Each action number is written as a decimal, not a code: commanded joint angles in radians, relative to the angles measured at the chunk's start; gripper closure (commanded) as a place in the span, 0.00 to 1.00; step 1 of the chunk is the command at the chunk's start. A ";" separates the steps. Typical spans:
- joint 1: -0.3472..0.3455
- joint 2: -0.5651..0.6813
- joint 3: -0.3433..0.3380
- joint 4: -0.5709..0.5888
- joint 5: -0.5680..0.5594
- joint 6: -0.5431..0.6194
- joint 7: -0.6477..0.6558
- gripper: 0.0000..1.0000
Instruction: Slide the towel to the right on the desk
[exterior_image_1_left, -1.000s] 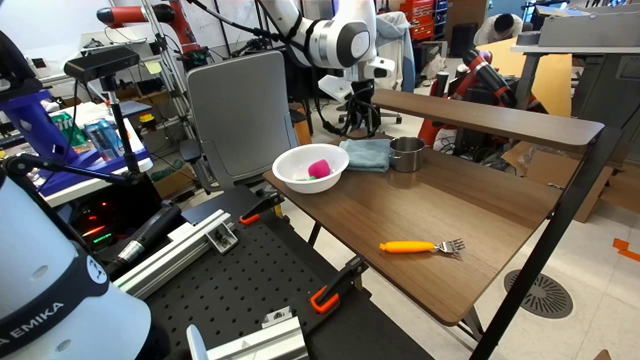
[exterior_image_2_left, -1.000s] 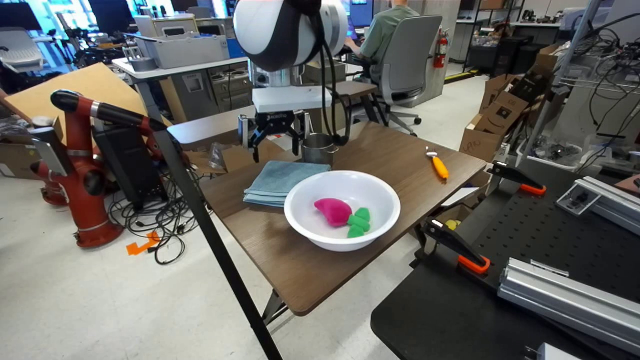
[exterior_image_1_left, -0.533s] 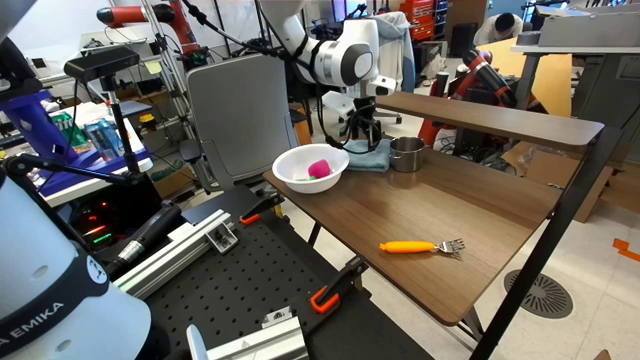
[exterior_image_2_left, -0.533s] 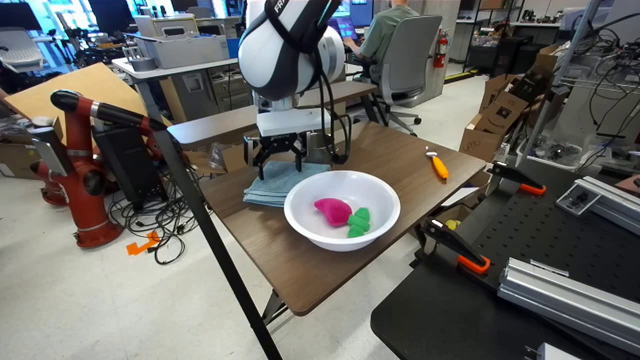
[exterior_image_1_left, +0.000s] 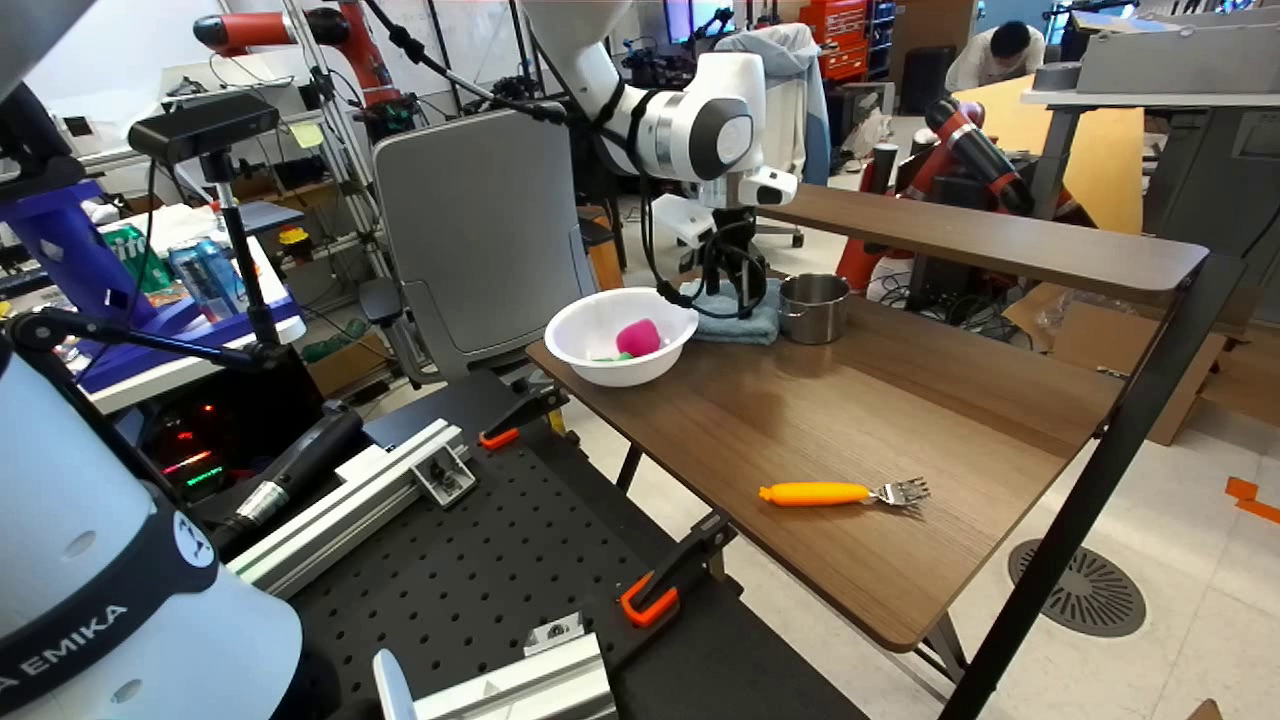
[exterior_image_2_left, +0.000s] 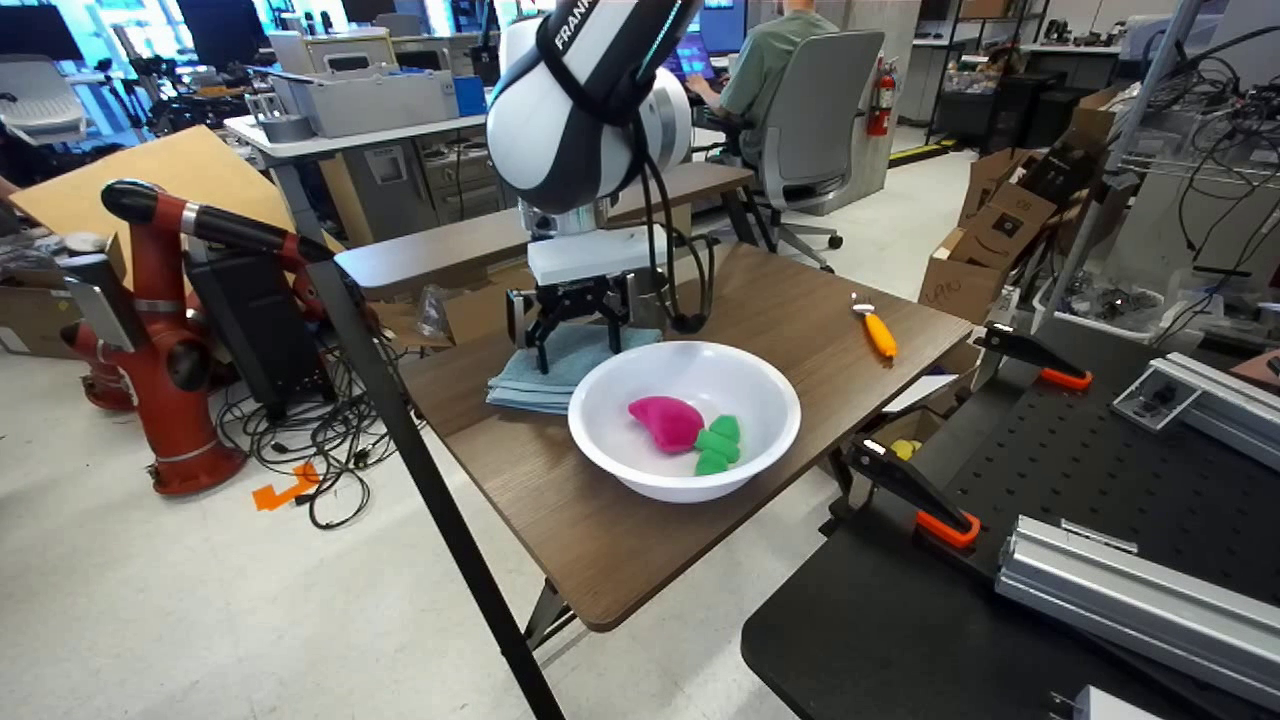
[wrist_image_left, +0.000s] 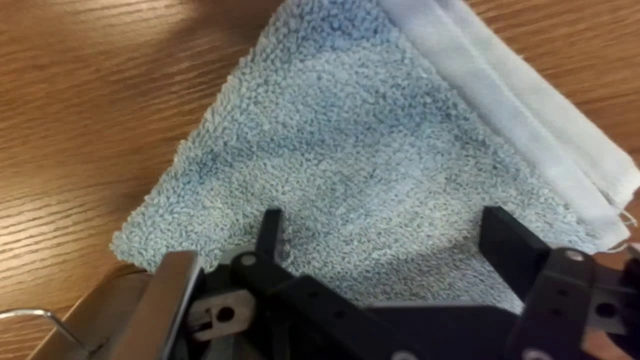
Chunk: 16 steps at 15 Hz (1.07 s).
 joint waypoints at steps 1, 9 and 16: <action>0.006 0.043 -0.015 0.065 0.028 -0.068 0.001 0.00; -0.020 0.068 -0.017 0.086 0.046 -0.119 -0.001 0.00; -0.056 0.044 -0.031 0.006 0.077 -0.097 0.005 0.00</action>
